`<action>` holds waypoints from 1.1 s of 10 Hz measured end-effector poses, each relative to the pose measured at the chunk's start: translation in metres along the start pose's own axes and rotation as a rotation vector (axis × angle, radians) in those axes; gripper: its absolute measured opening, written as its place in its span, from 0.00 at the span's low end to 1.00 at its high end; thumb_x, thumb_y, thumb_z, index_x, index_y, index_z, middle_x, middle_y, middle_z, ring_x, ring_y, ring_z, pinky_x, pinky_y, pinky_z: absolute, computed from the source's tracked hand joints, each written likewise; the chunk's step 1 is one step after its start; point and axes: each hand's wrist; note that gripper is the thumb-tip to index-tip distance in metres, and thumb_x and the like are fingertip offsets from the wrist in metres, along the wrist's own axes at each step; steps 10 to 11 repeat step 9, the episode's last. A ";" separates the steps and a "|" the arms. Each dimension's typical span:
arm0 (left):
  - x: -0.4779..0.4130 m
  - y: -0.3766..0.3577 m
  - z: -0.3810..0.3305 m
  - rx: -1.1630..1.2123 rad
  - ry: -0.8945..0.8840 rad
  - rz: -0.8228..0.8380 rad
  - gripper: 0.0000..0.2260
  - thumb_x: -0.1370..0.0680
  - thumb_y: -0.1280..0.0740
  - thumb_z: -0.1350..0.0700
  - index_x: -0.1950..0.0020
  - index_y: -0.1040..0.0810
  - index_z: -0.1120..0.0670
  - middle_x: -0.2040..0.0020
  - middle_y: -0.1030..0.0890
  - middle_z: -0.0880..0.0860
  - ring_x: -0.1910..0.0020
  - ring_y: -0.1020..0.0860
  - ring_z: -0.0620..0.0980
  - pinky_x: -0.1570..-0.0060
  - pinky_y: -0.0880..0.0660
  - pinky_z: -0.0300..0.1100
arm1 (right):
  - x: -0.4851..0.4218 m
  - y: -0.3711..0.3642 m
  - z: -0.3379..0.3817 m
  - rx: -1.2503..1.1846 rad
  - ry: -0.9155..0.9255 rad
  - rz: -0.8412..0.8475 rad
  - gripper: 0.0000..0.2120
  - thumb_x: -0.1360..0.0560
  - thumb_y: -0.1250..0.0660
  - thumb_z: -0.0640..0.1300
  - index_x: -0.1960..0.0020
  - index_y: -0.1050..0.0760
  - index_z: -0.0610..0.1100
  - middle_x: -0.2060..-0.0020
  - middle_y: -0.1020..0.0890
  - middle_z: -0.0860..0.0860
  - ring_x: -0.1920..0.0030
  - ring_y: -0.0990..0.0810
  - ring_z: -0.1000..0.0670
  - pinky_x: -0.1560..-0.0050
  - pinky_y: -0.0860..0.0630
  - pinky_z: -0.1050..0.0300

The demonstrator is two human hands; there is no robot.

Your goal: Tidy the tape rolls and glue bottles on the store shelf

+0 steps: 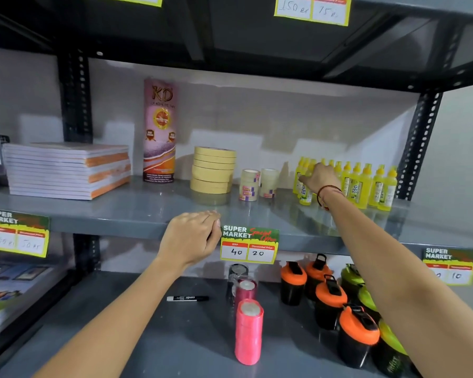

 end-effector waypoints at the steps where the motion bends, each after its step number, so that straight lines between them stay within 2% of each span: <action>1: 0.000 0.001 0.000 0.006 0.001 0.004 0.21 0.24 0.47 0.56 0.59 0.15 0.61 0.62 0.13 0.56 0.66 0.15 0.53 0.72 0.20 0.44 | 0.000 -0.003 -0.005 -0.015 -0.033 -0.044 0.21 0.25 0.34 0.50 0.42 0.28 0.33 0.45 0.20 0.37 0.45 0.21 0.37 0.53 0.23 0.49; 2: 0.000 0.001 -0.001 0.012 0.003 0.004 0.21 0.24 0.47 0.56 0.59 0.15 0.61 0.62 0.13 0.56 0.66 0.15 0.53 0.72 0.20 0.44 | 0.001 -0.005 -0.010 -0.050 -0.065 -0.019 0.21 0.26 0.32 0.50 0.44 0.27 0.34 0.47 0.19 0.37 0.47 0.20 0.37 0.56 0.24 0.51; 3: 0.000 0.000 0.000 0.019 0.004 -0.008 0.21 0.24 0.47 0.56 0.59 0.15 0.62 0.62 0.13 0.56 0.66 0.15 0.53 0.72 0.19 0.44 | 0.006 -0.011 -0.015 -0.062 -0.099 0.122 0.19 0.31 0.26 0.49 0.51 0.24 0.35 0.48 0.18 0.37 0.52 0.20 0.40 0.60 0.29 0.56; 4: 0.001 -0.001 0.000 0.014 0.003 -0.020 0.21 0.24 0.47 0.56 0.59 0.15 0.62 0.62 0.13 0.56 0.66 0.15 0.53 0.72 0.20 0.44 | 0.008 -0.012 -0.016 -0.057 -0.107 0.158 0.16 0.32 0.25 0.47 0.55 0.24 0.37 0.49 0.17 0.38 0.56 0.22 0.43 0.60 0.29 0.58; 5: 0.000 -0.002 0.000 0.002 0.003 -0.026 0.21 0.24 0.47 0.56 0.60 0.15 0.62 0.62 0.13 0.56 0.66 0.15 0.53 0.72 0.20 0.43 | 0.013 -0.009 -0.014 -0.041 -0.101 0.146 0.15 0.32 0.25 0.48 0.63 0.26 0.37 0.49 0.17 0.38 0.57 0.23 0.44 0.60 0.28 0.57; 6: 0.000 -0.001 -0.002 -0.008 -0.001 -0.032 0.21 0.24 0.47 0.56 0.59 0.15 0.61 0.61 0.13 0.56 0.65 0.15 0.53 0.71 0.20 0.43 | 0.019 -0.007 -0.010 0.005 -0.103 0.157 0.17 0.32 0.26 0.50 0.65 0.26 0.37 0.50 0.18 0.39 0.51 0.20 0.42 0.56 0.24 0.53; 7: 0.000 0.005 0.000 0.005 0.014 0.057 0.24 0.24 0.49 0.53 0.61 0.15 0.60 0.62 0.13 0.55 0.64 0.15 0.54 0.71 0.21 0.43 | 0.028 -0.003 -0.004 0.076 -0.060 0.144 0.13 0.29 0.28 0.47 0.54 0.22 0.37 0.53 0.18 0.39 0.47 0.19 0.40 0.56 0.24 0.53; 8: -0.011 0.008 0.005 -0.009 0.086 0.120 0.26 0.24 0.52 0.48 0.66 0.18 0.58 0.68 0.15 0.56 0.68 0.18 0.58 0.76 0.29 0.41 | 0.036 -0.002 0.008 0.154 0.003 0.037 0.11 0.27 0.33 0.43 0.48 0.22 0.38 0.48 0.18 0.39 0.46 0.19 0.40 0.54 0.23 0.52; 9: -0.044 0.007 0.013 -0.028 0.168 0.079 0.21 0.23 0.45 0.48 0.67 0.21 0.55 0.72 0.18 0.57 0.70 0.21 0.61 0.74 0.39 0.41 | 0.039 -0.001 0.026 0.133 0.120 -0.111 0.11 0.25 0.37 0.42 0.47 0.22 0.37 0.48 0.18 0.38 0.48 0.18 0.39 0.56 0.23 0.53; 11: -0.044 0.007 0.013 -0.028 0.168 0.079 0.21 0.23 0.45 0.48 0.67 0.21 0.55 0.72 0.18 0.57 0.70 0.21 0.61 0.74 0.39 0.41 | 0.039 -0.001 0.026 0.133 0.120 -0.111 0.11 0.25 0.37 0.42 0.47 0.22 0.37 0.48 0.18 0.38 0.48 0.18 0.39 0.56 0.23 0.53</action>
Point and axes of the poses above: each hand's wrist, its own x-axis away from the middle knuckle, its own y-axis out of the back of the hand, z = x × y
